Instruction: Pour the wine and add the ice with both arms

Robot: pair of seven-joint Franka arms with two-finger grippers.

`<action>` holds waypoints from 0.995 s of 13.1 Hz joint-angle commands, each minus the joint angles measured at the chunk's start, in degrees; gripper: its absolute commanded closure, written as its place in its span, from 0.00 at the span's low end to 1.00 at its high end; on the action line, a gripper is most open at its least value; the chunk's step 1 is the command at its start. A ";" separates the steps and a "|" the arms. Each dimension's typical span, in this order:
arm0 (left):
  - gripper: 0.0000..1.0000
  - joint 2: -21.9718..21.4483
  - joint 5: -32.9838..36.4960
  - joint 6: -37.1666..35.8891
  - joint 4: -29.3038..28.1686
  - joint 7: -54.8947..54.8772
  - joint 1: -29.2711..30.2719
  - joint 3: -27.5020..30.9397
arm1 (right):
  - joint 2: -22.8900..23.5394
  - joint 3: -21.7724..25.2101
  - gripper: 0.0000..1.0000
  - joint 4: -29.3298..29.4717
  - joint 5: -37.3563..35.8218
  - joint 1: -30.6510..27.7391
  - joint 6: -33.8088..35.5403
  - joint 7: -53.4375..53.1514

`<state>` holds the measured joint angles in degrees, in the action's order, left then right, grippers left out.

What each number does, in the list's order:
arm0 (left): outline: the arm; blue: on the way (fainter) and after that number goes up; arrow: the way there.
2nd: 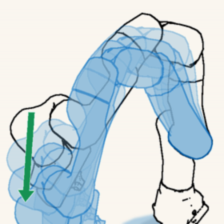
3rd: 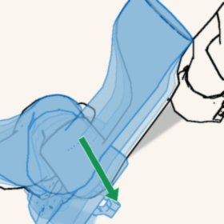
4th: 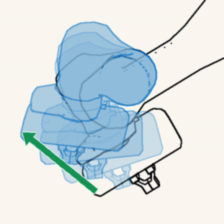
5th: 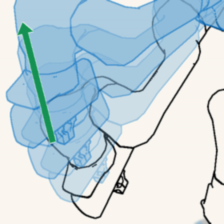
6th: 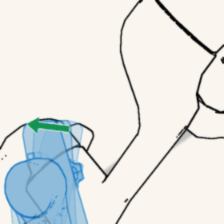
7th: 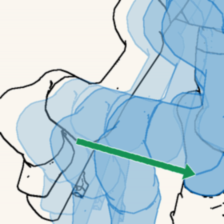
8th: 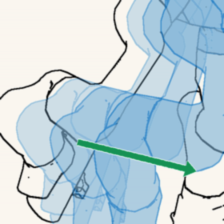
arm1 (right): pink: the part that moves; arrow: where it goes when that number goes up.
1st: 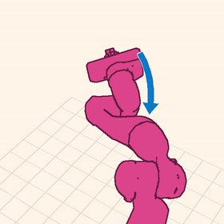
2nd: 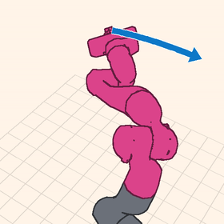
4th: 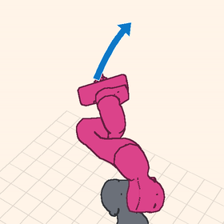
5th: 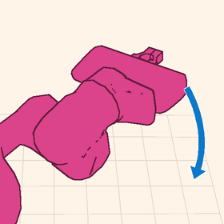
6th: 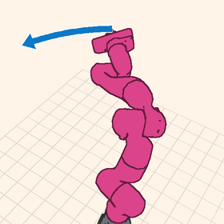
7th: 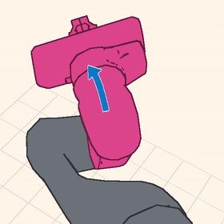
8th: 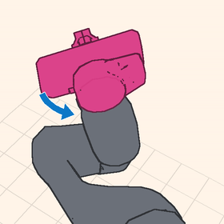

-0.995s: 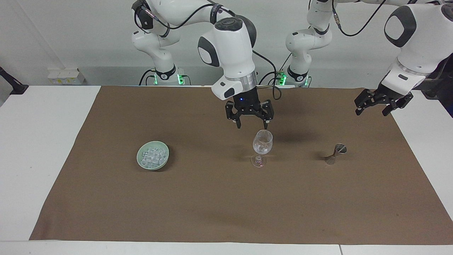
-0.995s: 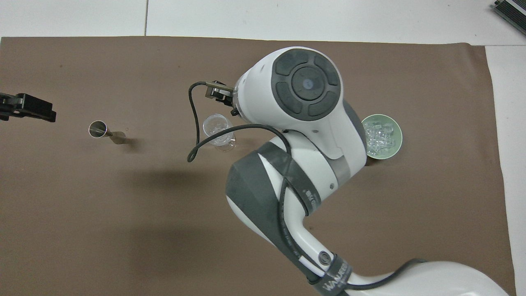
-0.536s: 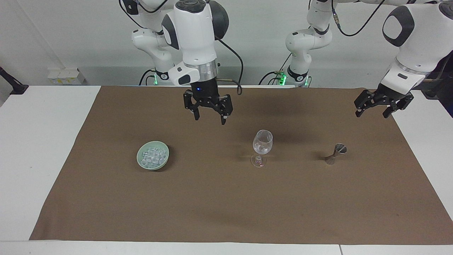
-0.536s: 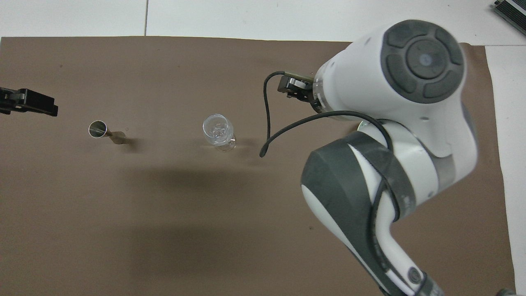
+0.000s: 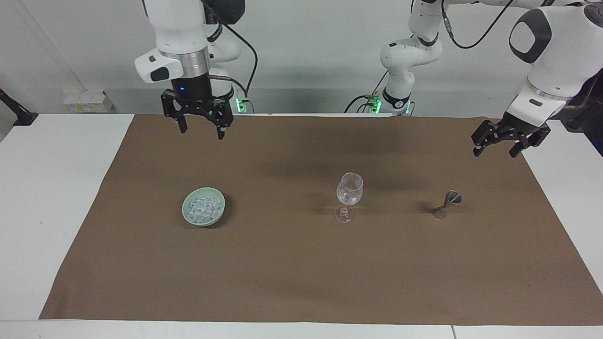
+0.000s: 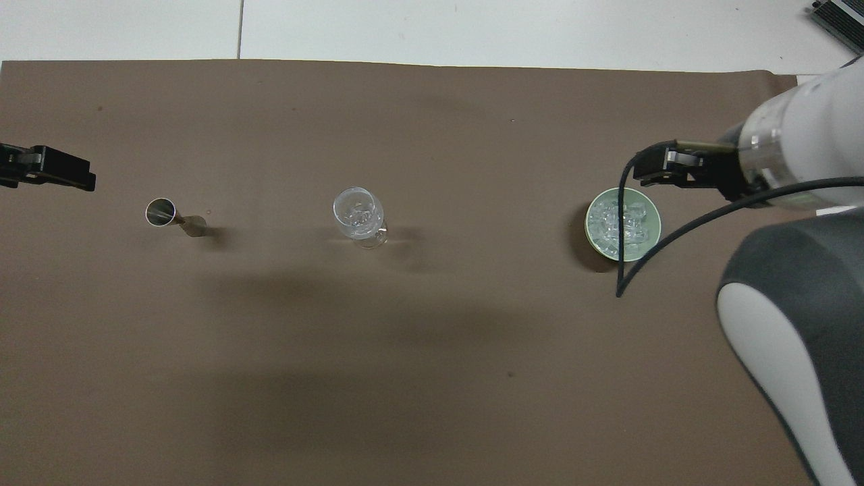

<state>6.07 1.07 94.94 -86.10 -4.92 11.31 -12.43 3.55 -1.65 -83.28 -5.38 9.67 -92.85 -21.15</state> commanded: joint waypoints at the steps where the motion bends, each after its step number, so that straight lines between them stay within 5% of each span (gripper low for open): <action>1: 0.00 0.17 1.57 0.51 0.67 0.18 -0.85 0.56 | -0.48 0.42 0.00 -0.04 3.52 -3.59 3.98 7.50; 13: 0.00 -0.63 1.31 -0.55 0.76 0.44 -0.77 0.30 | -4.78 -3.01 0.00 -6.27 5.21 -9.93 8.04 10.67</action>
<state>5.97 1.12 95.07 -85.79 -4.92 10.97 -12.51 1.58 -3.15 -86.17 -1.17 1.08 -84.81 -13.25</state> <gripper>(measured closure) 0.000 0.000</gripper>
